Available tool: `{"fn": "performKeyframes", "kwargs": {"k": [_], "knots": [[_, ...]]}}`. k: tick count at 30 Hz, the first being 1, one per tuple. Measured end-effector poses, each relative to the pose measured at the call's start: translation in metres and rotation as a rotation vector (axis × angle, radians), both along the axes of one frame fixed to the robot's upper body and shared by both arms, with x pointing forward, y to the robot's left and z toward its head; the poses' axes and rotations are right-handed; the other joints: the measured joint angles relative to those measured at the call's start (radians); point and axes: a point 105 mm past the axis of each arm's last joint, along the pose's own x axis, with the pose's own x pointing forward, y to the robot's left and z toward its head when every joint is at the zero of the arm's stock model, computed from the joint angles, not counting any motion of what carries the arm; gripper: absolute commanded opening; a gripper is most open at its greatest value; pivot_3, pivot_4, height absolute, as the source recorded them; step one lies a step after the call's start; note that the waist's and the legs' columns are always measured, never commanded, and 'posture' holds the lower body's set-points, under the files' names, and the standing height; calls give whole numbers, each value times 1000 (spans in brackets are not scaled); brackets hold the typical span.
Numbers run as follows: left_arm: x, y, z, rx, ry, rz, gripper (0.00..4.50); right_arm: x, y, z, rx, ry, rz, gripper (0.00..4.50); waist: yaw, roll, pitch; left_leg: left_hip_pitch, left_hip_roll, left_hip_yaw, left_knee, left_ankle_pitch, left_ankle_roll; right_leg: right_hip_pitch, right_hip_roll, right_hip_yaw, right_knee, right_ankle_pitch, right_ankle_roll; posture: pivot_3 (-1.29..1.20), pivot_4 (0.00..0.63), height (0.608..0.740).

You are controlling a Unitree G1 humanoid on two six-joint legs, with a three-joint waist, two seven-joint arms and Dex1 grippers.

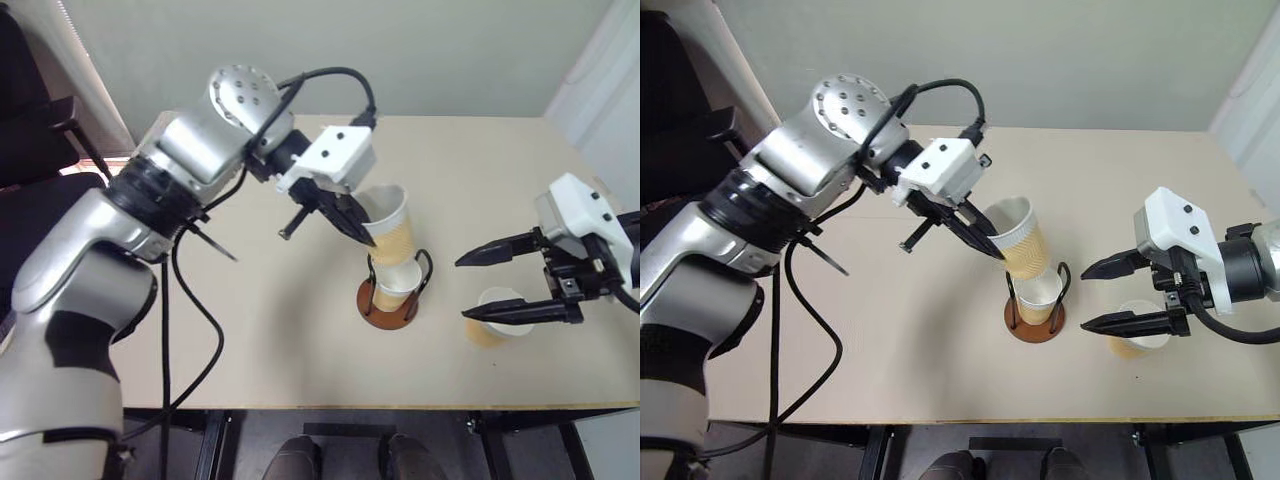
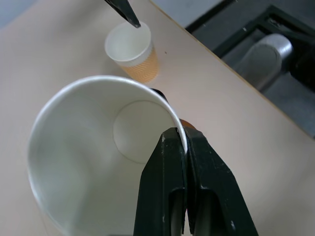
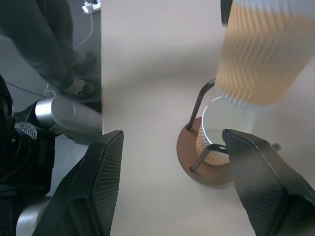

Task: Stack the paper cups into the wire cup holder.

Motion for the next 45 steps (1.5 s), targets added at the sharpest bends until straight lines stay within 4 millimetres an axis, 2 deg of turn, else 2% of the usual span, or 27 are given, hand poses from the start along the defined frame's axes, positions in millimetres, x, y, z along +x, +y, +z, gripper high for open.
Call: {"fn": "performKeyframes", "kwargs": {"k": [4,13,17,25,30,34,36,41,45], "knots": [[9,-10,-16,32,-25,-29,44,-3,1,1,12,-3,-15,3308,5,0,0,-1,0,1,2,-1,1,1,0,0,-2,1,2,0,150,740],[11,-16,-30,90,-113,-111,44,-8,1,0,11,7,-33,3308,10,0,0,-4,0,2,6,-3,5,1,0,1,-7,3,6,0,150,740],[8,-26,-35,100,-125,-152,931,-11,-1,-2,-3,23,-37,3308,13,0,0,-6,0,3,12,-5,8,3,0,1,-7,4,8,0,150,740],[2,-42,-25,34,-142,-192,3735,-13,-7,-2,-23,16,-72,3308,15,0,0,-4,-1,4,14,-5,9,6,0,2,-7,6,10,0,150,740],[0,-46,-9,-48,-143,-190,3735,-9,-11,-9,-28,7,-146,3308,16,0,0,-4,-1,4,14,-5,9,6,0,2,-8,6,10,0,150,740],[-1,-43,13,-164,-84,-143,3735,-9,-25,-39,-153,74,-252,3308,17,1,0,-4,-1,4,14,-6,9,6,0,2,-8,5,11,0,150,740],[1,-31,22,-241,-27,-95,3735,-9,-37,-54,-240,97,-302,3308,16,2,-1,-3,-1,4,13,-6,9,7,0,2,-8,5,11,0,150,740],[7,-5,14,-316,129,21,3735,-5,-52,-67,-329,61,-334,3308,14,3,-2,-1,0,5,15,-6,9,7,1,3,-6,5,11,0,150,740],[13,12,4,-317,149,113,3735,-2,-66,-79,-412,39,-341,3308,16,3,-2,1,-1,4,16,-6,10,10,0,3,-7,5,11,0,150,740]]}}
